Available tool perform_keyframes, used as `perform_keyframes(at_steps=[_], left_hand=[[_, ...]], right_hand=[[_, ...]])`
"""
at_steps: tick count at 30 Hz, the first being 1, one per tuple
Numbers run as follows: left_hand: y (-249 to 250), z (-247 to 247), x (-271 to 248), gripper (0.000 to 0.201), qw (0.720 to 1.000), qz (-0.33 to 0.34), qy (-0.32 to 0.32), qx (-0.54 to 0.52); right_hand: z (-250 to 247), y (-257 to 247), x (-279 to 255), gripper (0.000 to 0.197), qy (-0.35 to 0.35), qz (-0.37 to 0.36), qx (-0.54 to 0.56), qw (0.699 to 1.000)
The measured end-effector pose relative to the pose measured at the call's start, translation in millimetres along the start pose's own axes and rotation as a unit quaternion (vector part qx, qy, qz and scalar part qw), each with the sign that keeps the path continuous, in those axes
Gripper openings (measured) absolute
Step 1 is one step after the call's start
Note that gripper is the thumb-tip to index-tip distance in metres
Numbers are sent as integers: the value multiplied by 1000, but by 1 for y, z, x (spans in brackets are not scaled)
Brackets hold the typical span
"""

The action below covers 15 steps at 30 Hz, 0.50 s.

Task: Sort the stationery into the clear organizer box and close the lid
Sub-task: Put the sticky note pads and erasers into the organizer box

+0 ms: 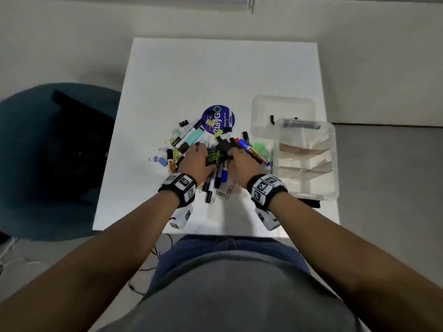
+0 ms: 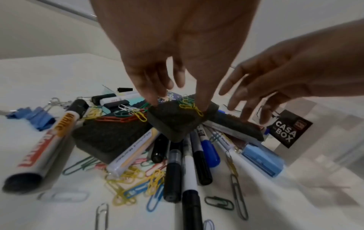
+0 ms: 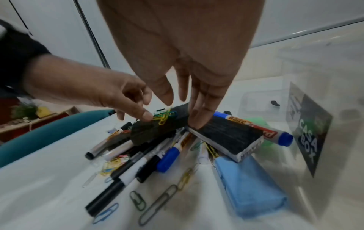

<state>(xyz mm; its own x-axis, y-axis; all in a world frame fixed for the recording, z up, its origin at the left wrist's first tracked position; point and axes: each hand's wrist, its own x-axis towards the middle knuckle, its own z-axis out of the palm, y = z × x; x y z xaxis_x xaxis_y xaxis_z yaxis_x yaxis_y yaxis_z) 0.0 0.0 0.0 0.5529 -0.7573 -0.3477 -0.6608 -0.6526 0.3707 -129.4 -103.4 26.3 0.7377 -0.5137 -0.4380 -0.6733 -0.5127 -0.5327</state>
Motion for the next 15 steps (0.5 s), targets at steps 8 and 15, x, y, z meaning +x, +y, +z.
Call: perform_keyframes(at_steps=[8,15], left_hand=[[0,16,23,77,993,31,-8,110],[-5,2,23,68,989,51,-36,-135]], right_hand=[[-7,16,34,52,17,73,95,993],[-20,27,46,19,26,167,298,940]])
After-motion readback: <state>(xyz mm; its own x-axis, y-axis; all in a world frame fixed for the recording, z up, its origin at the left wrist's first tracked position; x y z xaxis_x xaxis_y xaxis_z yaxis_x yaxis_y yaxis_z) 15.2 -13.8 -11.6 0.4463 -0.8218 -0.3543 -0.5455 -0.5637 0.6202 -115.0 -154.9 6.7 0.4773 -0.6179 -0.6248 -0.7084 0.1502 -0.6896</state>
